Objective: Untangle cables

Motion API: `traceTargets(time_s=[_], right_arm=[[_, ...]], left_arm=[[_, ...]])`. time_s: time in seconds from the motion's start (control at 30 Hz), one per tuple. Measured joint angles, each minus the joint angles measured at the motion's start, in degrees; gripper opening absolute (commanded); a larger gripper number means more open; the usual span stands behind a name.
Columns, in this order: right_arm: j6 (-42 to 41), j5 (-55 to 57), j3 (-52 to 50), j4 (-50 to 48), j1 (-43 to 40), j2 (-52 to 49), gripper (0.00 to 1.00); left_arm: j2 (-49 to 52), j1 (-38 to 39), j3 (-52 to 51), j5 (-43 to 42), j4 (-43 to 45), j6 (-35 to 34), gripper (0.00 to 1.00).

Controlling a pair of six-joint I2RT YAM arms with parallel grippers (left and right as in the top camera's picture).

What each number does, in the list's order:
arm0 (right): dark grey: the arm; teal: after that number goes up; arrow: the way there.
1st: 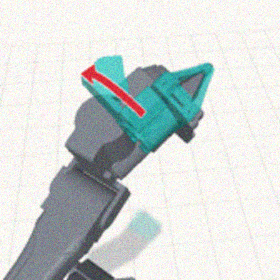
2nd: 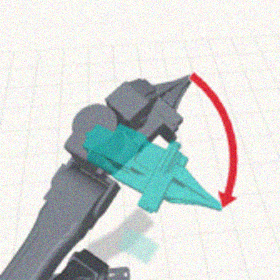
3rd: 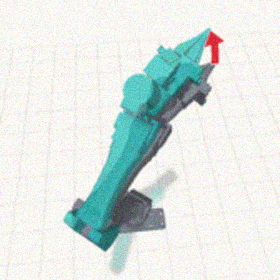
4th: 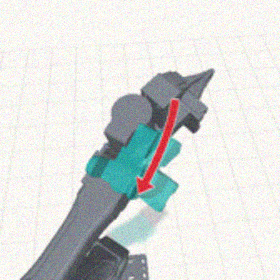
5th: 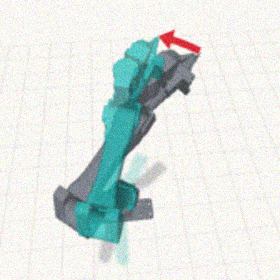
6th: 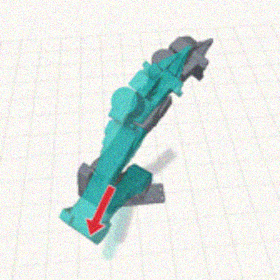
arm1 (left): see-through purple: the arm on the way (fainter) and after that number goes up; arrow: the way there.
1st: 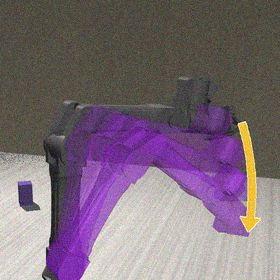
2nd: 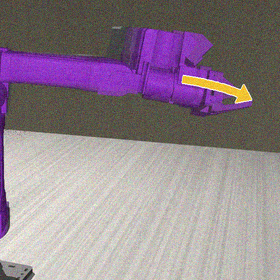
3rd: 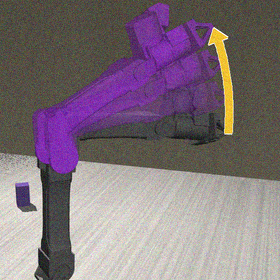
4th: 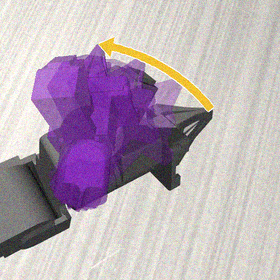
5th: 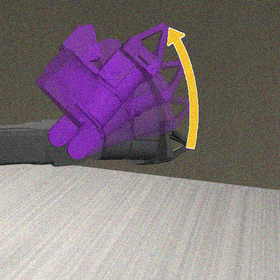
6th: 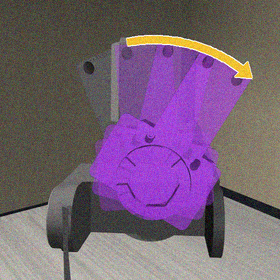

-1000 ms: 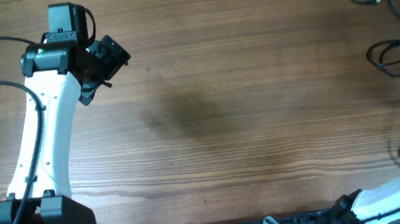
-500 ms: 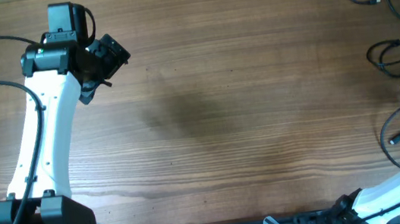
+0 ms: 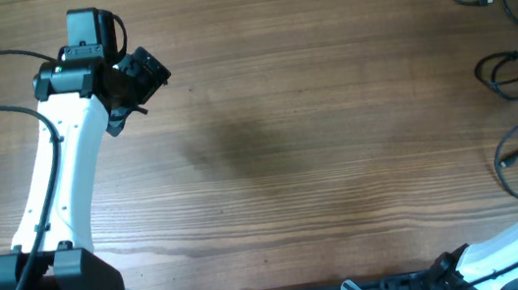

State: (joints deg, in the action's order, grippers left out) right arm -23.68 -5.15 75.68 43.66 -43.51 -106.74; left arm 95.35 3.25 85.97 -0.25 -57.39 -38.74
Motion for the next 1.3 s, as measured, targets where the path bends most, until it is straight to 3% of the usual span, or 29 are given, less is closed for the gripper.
traceTargets(time_s=[0.07, 0.23, 0.43, 0.53, 0.77, 0.97, 1.3], right_arm=[[0.2, 0.0, 0.0, 0.0, 0.0, 0.0, 0.99], [0.9, -1.6, 0.6, 3.6, 0.0, 1.7, 1.00], [0.4, -6.8, 1.7, 11.5, 1.3, 25.5, 1.00], [1.3, -8.2, 1.8, 17.8, 9.4, 39.3, 1.00], [1.8, -10.5, -4.0, 26.4, 27.1, 58.8, 1.00], [-4.9, -10.9, -8.8, 44.6, 27.6, 58.5, 1.00], [-4.7, -6.6, -9.2, 45.1, 27.6, 58.3, 1.00]], left_arm=[[0.0, 0.0, 0.0, 0.0, 0.0, 0.0, 1.00], [0.0, 0.0, 0.0, 0.0, 0.7, 0.0, 1.00], [0.0, 0.0, 0.0, 0.0, 1.3, 0.0, 1.00], [0.0, 0.0, 0.0, 0.0, 1.3, 0.0, 1.00], [0.0, 0.0, 0.0, 0.0, 1.3, 0.0, 1.00], [0.0, 0.0, -0.1, 0.0, 1.3, 0.0, 1.00], [0.0, 0.0, -0.1, 0.0, 1.3, 0.0, 1.00]])
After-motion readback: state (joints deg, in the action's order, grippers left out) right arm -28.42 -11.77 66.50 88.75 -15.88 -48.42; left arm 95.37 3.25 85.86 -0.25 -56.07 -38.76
